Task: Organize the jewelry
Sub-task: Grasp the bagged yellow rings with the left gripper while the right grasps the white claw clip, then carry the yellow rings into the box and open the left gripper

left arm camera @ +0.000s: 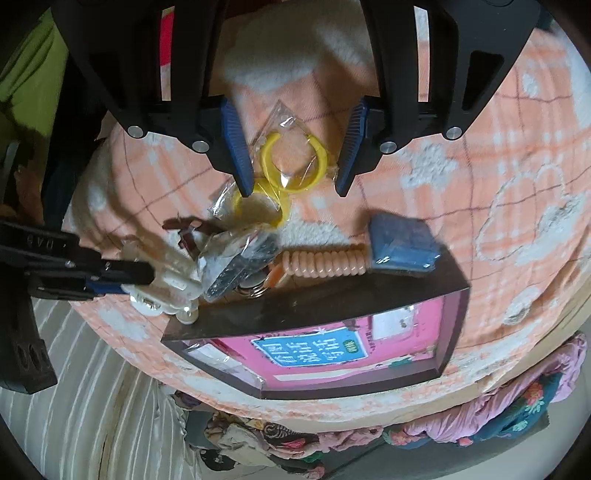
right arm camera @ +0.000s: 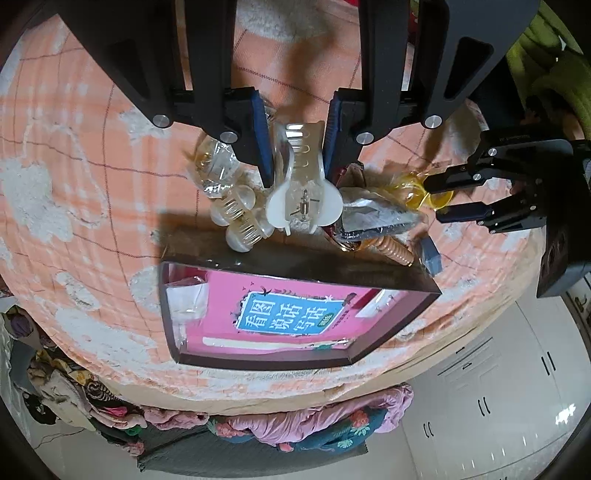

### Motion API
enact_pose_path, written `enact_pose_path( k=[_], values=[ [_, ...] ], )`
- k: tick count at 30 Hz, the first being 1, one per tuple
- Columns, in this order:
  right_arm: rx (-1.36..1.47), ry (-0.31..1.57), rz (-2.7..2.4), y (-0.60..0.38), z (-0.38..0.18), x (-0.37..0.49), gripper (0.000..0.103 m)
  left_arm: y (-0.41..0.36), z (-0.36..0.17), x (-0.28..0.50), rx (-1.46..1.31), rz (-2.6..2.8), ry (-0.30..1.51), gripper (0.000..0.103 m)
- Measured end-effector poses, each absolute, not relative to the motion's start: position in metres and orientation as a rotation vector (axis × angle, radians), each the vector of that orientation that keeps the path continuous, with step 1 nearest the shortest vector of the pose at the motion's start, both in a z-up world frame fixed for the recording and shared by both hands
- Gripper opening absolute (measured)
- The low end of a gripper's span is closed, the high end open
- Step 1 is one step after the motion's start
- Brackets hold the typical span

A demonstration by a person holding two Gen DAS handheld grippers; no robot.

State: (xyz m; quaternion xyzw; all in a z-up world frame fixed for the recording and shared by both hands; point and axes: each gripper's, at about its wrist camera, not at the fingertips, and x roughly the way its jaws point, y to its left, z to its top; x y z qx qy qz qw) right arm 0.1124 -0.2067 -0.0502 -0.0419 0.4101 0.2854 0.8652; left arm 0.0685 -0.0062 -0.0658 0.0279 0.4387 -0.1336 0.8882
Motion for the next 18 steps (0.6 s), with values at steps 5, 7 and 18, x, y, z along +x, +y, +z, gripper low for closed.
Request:
enact_pose_path(
  k=[5, 7, 18],
  values=[
    [-0.082, 0.844, 0.600, -0.208, -0.045, 0.111, 0.024, -0.003, -0.066, 0.064, 0.070, -0.286, 0.927, 0.041],
    [-0.081, 0.839, 0.603, -0.208, -0.043, 0.110, 0.024, -0.006, -0.068, 0.064, 0.078, -0.313, 0.939, 0.050],
    [-0.065, 0.775, 0.591, -0.215, -0.020, 0.104, 0.024, -0.022, -0.079, 0.071, 0.139, -0.350, 0.934, 0.044]
  ],
)
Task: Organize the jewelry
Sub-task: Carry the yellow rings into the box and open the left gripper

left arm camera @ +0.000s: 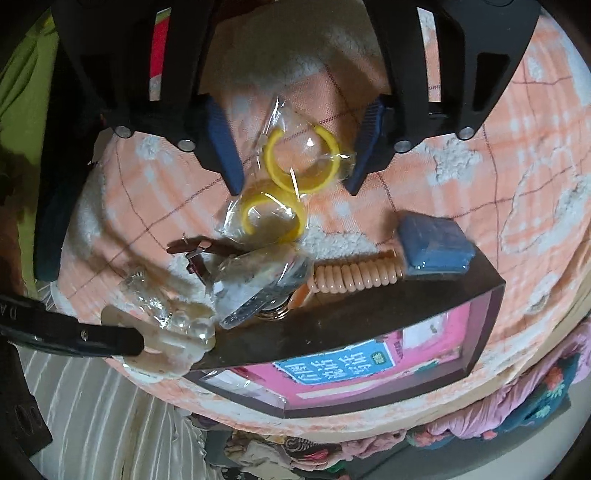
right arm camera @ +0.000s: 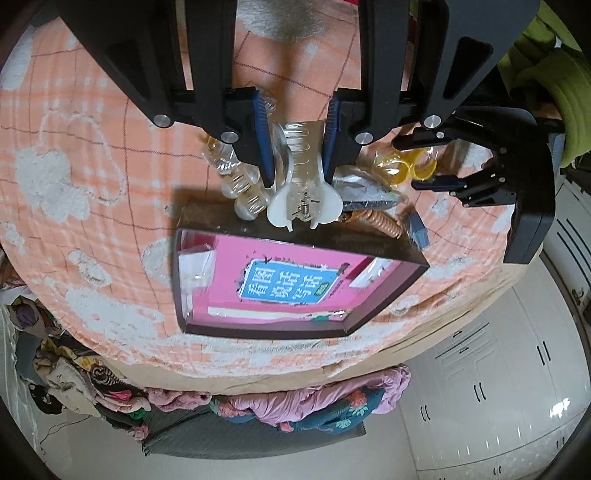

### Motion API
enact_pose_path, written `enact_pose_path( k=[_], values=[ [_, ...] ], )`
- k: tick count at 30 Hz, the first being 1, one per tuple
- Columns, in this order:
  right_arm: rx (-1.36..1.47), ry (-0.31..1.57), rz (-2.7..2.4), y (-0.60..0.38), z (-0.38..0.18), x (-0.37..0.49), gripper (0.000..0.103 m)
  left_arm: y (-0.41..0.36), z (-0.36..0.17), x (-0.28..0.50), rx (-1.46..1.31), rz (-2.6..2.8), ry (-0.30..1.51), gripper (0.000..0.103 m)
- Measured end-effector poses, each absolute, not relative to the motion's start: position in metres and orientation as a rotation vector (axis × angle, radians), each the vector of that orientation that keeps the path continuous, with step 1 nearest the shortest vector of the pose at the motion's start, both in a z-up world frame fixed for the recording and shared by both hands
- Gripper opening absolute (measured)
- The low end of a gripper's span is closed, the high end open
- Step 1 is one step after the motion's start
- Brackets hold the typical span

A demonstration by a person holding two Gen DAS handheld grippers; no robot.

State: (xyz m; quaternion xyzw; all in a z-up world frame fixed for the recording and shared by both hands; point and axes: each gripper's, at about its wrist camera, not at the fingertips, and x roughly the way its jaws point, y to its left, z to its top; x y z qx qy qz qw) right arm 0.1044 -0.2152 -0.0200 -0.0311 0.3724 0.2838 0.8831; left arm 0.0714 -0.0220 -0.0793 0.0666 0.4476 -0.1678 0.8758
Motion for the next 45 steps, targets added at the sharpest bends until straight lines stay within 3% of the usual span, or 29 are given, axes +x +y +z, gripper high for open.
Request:
enact_pose_path(
  k=[21, 45],
  values=[
    [-0.080, 0.612, 0.618, -0.207, 0.037, 0.107, 0.024, 0.045, 0.022, 0.079, 0.039, -0.167, 0.708, 0.040],
    [-0.061, 0.476, 0.603, -0.190, 0.098, 0.156, 0.024, 0.050, 0.065, 0.143, -0.067, -0.118, 0.618, 0.040]
  ],
)
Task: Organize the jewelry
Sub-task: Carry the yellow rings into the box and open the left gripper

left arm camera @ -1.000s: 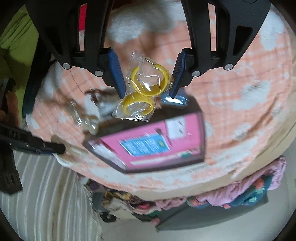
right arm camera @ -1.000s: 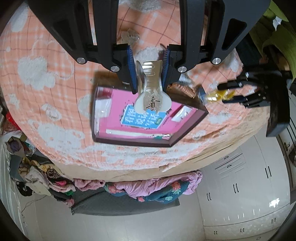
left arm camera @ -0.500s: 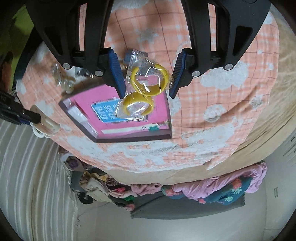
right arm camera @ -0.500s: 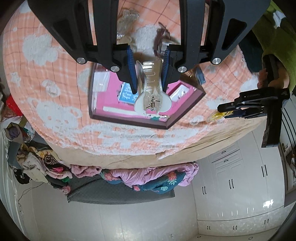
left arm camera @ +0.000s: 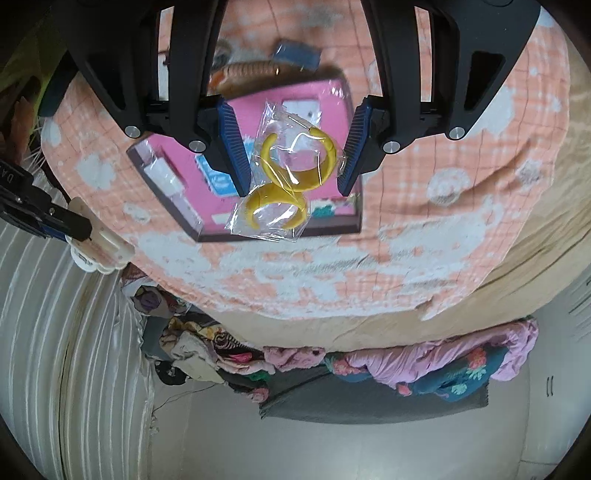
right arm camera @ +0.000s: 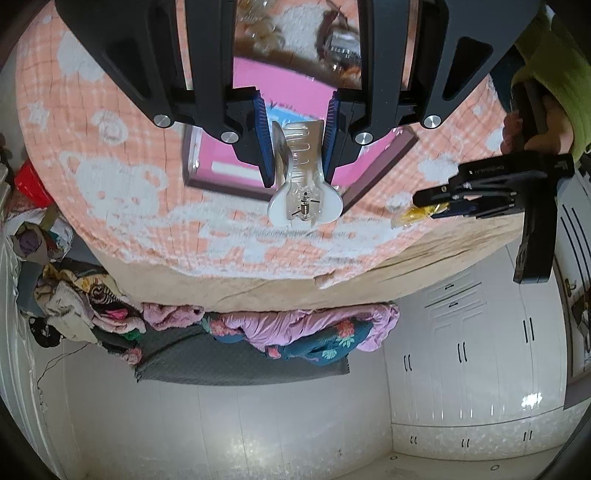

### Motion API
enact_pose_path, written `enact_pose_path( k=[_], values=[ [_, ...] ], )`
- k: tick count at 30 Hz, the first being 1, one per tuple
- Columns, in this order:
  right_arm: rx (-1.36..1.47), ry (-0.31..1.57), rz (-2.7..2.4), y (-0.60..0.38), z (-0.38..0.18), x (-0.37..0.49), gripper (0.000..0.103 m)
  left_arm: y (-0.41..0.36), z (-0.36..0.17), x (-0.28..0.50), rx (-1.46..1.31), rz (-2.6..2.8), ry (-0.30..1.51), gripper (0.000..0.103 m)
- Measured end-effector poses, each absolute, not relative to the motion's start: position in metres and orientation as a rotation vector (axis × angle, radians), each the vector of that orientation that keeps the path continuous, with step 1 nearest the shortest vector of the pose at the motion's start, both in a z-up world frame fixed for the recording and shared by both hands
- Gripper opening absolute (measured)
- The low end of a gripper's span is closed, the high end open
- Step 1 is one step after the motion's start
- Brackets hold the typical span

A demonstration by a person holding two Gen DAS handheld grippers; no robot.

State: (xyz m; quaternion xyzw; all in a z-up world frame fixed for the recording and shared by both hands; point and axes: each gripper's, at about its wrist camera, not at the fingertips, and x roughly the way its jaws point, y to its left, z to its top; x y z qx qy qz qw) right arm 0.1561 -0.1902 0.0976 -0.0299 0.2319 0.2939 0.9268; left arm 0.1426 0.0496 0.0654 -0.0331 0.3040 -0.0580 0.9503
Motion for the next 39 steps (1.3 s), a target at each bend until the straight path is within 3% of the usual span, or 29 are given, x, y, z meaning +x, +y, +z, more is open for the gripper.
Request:
enact_pose_path(
  k=[12, 39],
  values=[
    [0.052, 0.435, 0.548, -0.207, 0.114, 0.184, 0.024, 0.024, 0.059, 0.177, -0.078, -0.142, 0.634, 0.040],
    [0.043, 0.682, 0.497, -0.212, -0.004, 0.229, 0.024, -0.016, -0.026, 0.209, -0.047, -0.174, 0.822, 0.041]
  ],
)
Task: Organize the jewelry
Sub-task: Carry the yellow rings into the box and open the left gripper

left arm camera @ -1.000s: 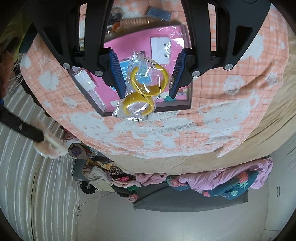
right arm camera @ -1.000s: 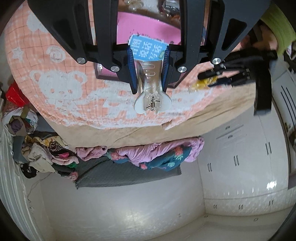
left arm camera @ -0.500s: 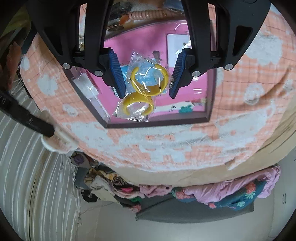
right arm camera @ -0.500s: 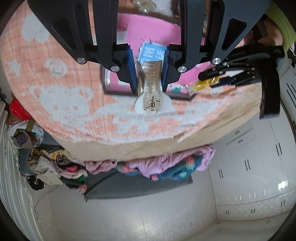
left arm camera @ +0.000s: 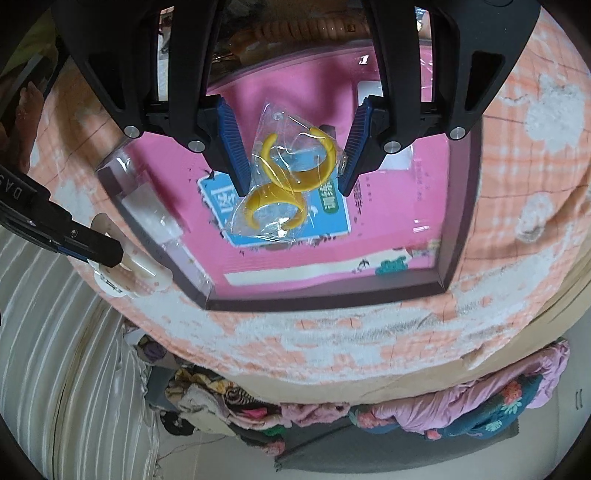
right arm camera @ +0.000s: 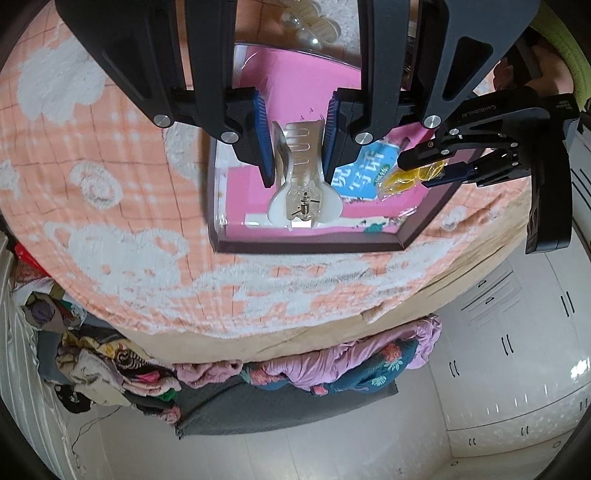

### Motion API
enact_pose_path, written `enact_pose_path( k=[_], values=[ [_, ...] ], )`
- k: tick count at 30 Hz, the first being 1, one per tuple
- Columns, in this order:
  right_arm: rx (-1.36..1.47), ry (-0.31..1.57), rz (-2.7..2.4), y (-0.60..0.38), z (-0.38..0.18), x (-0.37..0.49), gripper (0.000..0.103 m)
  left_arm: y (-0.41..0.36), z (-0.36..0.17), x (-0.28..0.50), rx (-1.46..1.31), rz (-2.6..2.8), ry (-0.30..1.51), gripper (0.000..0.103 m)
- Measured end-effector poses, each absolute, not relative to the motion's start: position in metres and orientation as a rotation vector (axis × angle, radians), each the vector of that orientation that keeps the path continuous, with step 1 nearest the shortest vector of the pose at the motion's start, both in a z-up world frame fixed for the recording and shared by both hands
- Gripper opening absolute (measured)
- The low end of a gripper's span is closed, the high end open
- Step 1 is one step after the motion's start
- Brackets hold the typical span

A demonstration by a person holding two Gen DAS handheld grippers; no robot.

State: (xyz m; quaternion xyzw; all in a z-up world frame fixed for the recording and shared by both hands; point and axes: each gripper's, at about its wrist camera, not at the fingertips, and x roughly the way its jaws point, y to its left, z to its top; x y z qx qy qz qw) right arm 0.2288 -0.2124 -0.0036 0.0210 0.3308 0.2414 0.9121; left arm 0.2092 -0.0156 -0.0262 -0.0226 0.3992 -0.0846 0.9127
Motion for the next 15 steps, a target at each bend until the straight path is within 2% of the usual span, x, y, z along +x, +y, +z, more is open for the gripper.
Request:
enact_pose_path(
  k=[15],
  values=[
    [0.020, 0.731, 0.498, -0.209, -0.026, 0.238, 0.024, -0.015, -0.050, 0.215, -0.038, -0.152, 0.892, 0.043]
  ],
)
